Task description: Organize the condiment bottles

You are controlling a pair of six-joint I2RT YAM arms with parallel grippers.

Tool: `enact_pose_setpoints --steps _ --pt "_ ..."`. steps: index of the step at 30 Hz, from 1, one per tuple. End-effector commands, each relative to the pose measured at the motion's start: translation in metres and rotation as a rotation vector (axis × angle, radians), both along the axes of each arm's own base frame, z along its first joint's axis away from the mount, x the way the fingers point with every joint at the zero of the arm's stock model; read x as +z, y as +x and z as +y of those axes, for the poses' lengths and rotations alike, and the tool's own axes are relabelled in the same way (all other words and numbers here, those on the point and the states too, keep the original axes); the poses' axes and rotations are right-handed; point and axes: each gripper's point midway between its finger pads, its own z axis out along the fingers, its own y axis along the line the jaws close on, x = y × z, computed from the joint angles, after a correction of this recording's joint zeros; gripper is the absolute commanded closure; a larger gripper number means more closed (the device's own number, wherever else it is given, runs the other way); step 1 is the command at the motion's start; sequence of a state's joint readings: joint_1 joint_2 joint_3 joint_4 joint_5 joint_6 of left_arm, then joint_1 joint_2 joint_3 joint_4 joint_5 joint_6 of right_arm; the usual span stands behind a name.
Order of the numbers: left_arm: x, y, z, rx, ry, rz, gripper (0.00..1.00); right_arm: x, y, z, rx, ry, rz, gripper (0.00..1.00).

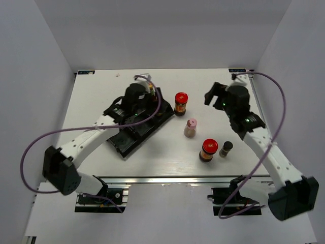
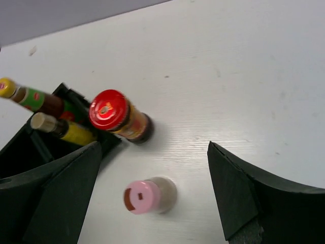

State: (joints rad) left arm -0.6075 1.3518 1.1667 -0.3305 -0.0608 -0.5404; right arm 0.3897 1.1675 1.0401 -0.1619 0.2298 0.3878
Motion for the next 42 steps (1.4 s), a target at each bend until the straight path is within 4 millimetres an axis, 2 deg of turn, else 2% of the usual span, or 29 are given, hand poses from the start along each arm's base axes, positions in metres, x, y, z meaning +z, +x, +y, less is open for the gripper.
enact_pose_setpoints --steps 1,2,3,4,5,6,7,8,9,10,12,16,25,26,32,35,42 --pt "0.007 0.009 -0.036 -0.076 0.106 -0.06 0.02 0.017 -0.017 -0.054 -0.18 0.074 -0.057 0.11" --pt "-0.01 0.016 -0.048 -0.1 0.144 -0.034 0.02 0.01 -0.022 -0.066 -0.217 0.08 -0.046 0.11" --pt "0.001 0.017 -0.064 -0.138 0.153 -0.063 0.02 0.01 -0.025 -0.076 -0.244 0.084 -0.049 0.11" --pt "0.001 0.02 -0.073 -0.155 0.162 -0.067 0.02 0.016 -0.029 -0.091 -0.283 0.094 -0.067 0.11" --pt "0.0 0.024 -0.08 -0.163 0.172 -0.07 0.02 0.011 -0.032 -0.096 -0.295 0.091 -0.051 0.11" --pt "-0.018 0.029 -0.09 -0.178 0.214 -0.044 0.02 0.009 -0.034 -0.097 -0.286 0.096 -0.043 0.11" --pt "-0.004 0.038 -0.1 -0.179 0.203 -0.074 0.02 0.009 -0.035 -0.102 -0.296 0.099 -0.045 0.11" --pt "-0.007 0.046 -0.103 -0.167 0.223 -0.08 0.02 0.006 -0.036 -0.102 -0.289 0.1 -0.038 0.11" --pt "-0.032 0.051 -0.109 -0.17 0.278 -0.036 0.02 0.002 -0.036 -0.099 -0.27 0.104 -0.028 0.11" --pt "-0.016 0.06 -0.118 -0.166 0.267 -0.064 0.02 0.0 -0.036 -0.1 -0.269 0.101 -0.023 0.11" --pt "-0.029 0.076 -0.127 -0.146 0.311 -0.045 0.02 -0.006 -0.035 -0.099 -0.252 0.096 -0.007 0.11" --pt "-0.044 0.094 -0.129 -0.082 0.369 -0.014 0.02 -0.011 -0.031 -0.096 -0.227 0.095 0.005 0.11" --pt "-0.06 0.109 -0.127 -0.011 0.401 -0.034 0.02 -0.019 -0.026 -0.097 -0.214 0.093 0.018 0.11" --pt "-0.069 0.112 -0.129 -0.012 0.412 -0.025 0.02 -0.02 -0.026 -0.097 -0.215 0.094 0.02 0.11" --pt "-0.078 0.125 -0.138 -0.005 0.427 -0.036 0.02 -0.02 -0.03 -0.099 -0.218 0.084 0.028 0.11" --pt "-0.083 0.133 -0.135 0.023 0.444 -0.04 0.02 -0.014 -0.035 -0.104 -0.237 0.077 0.004 0.11" --pt "-0.085 0.142 -0.141 0.022 0.407 -0.054 0.02 0.001 -0.05 -0.113 -0.275 0.069 -0.047 0.11"
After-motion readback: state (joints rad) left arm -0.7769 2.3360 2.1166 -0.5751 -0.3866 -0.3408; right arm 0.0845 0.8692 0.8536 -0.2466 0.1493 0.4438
